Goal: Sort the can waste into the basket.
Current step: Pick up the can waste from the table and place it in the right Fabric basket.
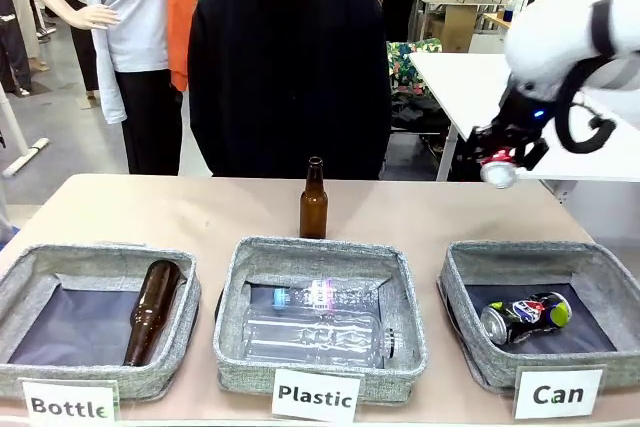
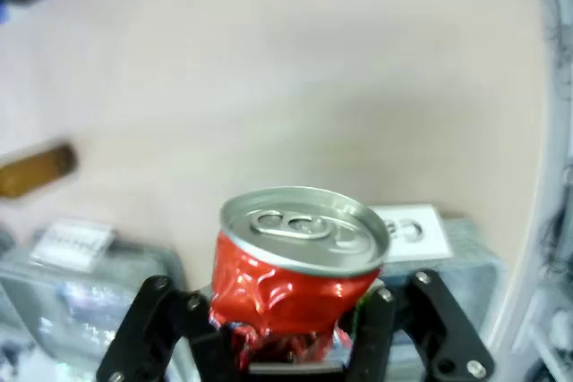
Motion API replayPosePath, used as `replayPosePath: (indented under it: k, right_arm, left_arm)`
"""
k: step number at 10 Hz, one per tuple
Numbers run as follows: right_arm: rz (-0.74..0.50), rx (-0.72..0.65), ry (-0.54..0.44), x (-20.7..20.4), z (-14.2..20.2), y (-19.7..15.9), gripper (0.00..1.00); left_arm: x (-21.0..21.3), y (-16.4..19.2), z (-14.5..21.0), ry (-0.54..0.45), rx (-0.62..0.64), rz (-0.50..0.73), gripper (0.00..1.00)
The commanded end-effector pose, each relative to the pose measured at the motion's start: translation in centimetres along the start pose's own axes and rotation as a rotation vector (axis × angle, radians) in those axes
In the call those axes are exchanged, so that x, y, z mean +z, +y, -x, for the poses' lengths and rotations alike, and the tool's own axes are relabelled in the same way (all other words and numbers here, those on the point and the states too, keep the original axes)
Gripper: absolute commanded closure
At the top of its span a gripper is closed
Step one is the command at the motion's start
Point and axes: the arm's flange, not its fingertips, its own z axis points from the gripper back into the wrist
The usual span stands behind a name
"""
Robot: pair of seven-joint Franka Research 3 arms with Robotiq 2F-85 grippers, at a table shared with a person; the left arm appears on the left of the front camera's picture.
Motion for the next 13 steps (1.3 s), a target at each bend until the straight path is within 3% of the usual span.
replayPosePath:
  k: [1,4,5,6,7,11,13]
  right_arm:
    - [-0.009,0.318,0.086,1.2,4.8,-1.9,1.00]
    - [-0.108,0.992,0.270,3.7,10.3,-6.6,1.00]
    - [-0.101,1.289,0.338,4.1,11.2,-8.3,1.00]
    - [-0.084,1.554,0.363,4.2,11.8,-9.6,1.00]
    - [-0.084,1.734,0.339,4.1,12.2,-10.6,1.00]
    - [-0.100,1.806,0.184,3.4,12.2,-10.9,1.00]
    - [-0.120,1.813,0.187,3.4,12.0,-10.9,1.00]
  left_arm:
    - [0.1,-0.2,0.1,0.000,0.007,0.013,0.00]
    - [0.1,-0.2,0.1,0.000,0.007,0.013,0.00]
    - [0.1,-0.2,0.1,0.000,0.007,0.013,0.00]
    - [0.1,-0.2,0.1,0.000,0.007,0.013,0.00]
    - [0.1,-0.2,0.1,0.000,0.007,0.013,0.00]
    - [0.1,-0.2,0.1,0.000,0.007,0.013,0.00]
    - [0.1,-0.2,0.1,0.000,0.007,0.013,0.00]
